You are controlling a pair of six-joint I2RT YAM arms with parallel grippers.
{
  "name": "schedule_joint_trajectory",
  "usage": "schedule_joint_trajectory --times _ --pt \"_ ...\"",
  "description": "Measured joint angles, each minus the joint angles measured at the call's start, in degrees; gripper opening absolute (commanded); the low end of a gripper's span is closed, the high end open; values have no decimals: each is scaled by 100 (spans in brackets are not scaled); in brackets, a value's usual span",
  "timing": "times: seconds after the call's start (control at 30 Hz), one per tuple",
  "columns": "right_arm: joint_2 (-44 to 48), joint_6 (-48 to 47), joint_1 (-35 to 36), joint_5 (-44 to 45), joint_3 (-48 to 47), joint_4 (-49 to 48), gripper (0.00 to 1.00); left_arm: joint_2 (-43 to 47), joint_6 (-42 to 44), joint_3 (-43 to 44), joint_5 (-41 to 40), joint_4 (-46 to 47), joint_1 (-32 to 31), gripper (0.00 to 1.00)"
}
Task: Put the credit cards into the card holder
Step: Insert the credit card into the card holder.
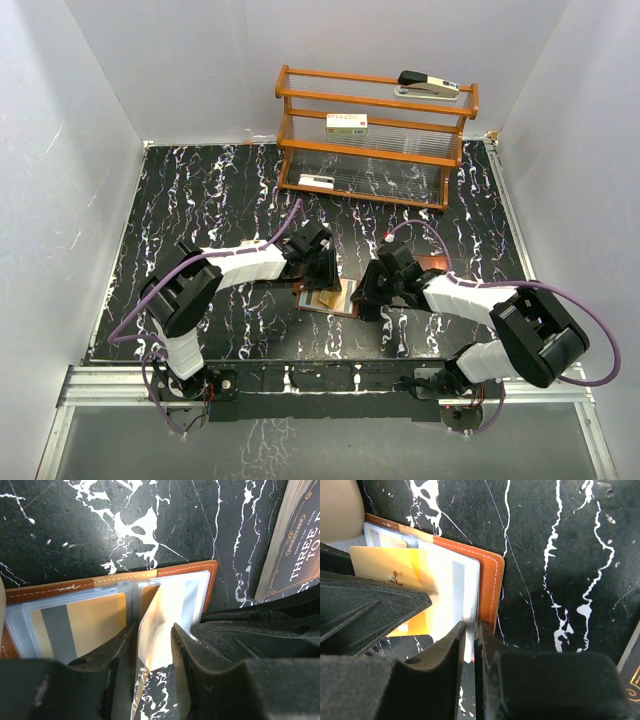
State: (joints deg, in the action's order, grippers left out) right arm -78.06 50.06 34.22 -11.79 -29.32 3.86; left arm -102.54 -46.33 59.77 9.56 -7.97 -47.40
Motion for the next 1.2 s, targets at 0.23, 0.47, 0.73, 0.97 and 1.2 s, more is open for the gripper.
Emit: schedule_joint_trajectory --times 0.23,0.47,0.73,0.97,1.2 --pt "164 66 33 146 107 22 11 17 122 223 -442 -396 -55 40" --pt "162 85 35 146 111 13 10 81 306 341 -898 -765 -68 40" --pt "146 85 35 144 111 9 10 116 411 345 -1088 -927 -70 35" --pt "131 87 35 142 111 2 10 116 474 343 -1130 -997 -70 27" --pt "120 111 37 136 111 -17 9 138 415 264 -1073 -879 -70 19"
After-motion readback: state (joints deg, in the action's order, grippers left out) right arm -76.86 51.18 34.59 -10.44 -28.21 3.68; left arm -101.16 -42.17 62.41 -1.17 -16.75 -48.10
